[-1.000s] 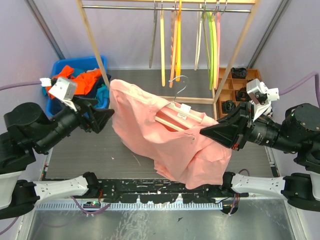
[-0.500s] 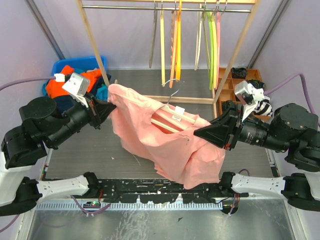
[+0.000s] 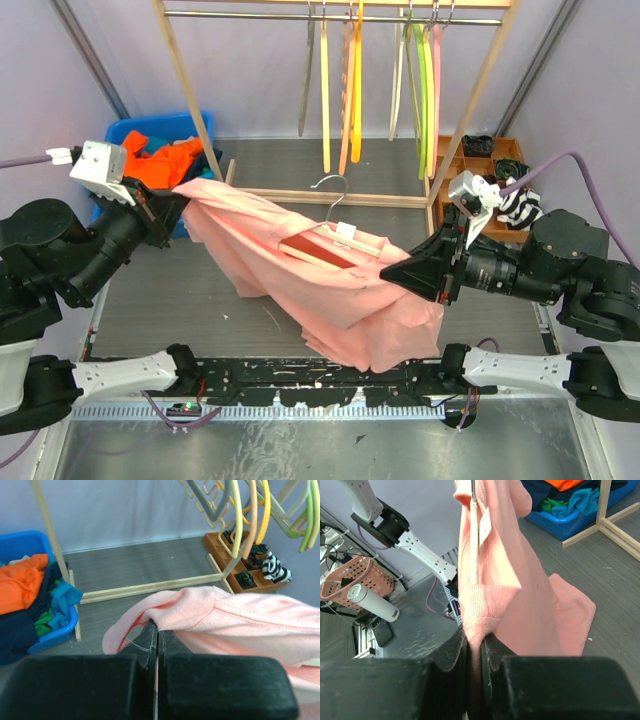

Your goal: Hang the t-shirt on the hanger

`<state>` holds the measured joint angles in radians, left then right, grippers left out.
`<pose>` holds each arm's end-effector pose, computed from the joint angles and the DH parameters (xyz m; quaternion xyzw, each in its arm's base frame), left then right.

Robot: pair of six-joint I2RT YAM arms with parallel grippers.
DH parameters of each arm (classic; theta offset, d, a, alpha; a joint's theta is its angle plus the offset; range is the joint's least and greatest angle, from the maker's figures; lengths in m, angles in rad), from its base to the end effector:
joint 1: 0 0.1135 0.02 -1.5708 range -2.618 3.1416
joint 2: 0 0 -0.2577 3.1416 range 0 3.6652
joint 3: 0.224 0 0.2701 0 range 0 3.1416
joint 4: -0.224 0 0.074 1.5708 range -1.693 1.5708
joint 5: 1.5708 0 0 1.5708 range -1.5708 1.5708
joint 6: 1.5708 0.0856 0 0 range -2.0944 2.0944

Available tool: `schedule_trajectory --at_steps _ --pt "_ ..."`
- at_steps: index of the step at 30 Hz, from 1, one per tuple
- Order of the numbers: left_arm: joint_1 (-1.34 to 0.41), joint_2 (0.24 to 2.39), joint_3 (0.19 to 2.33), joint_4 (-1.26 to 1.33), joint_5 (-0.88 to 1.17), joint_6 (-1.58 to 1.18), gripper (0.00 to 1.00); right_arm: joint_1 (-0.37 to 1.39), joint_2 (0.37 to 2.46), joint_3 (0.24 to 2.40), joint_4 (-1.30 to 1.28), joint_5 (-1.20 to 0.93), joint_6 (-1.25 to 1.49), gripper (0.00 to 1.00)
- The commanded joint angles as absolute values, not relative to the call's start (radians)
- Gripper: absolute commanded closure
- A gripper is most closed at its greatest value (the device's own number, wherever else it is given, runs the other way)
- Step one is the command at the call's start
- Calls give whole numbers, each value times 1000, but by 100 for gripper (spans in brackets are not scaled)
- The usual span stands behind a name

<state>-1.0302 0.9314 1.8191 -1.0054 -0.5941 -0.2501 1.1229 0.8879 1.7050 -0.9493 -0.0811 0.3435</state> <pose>0.1079 -0.0867 0.5454 0.0919 0.7350 -0.2039 0.6401 0.0595 0.1398 0.5255 -0.3103 0.6851 0.4632 0.4687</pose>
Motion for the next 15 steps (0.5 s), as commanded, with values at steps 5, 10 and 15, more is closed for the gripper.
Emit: schedule_trajectory --at_steps 5,10,15 --pt "-1029 944 1886 -1049 -834 -276 100 1121 872 1683 -901 -182 356 99" --pt "-1028 970 1912 -1086 -894 -282 100 1122 870 1669 -901 -251 358 99" --pt "-1030 998 1921 -1143 -944 -302 100 1122 860 1667 -882 -265 359 99"
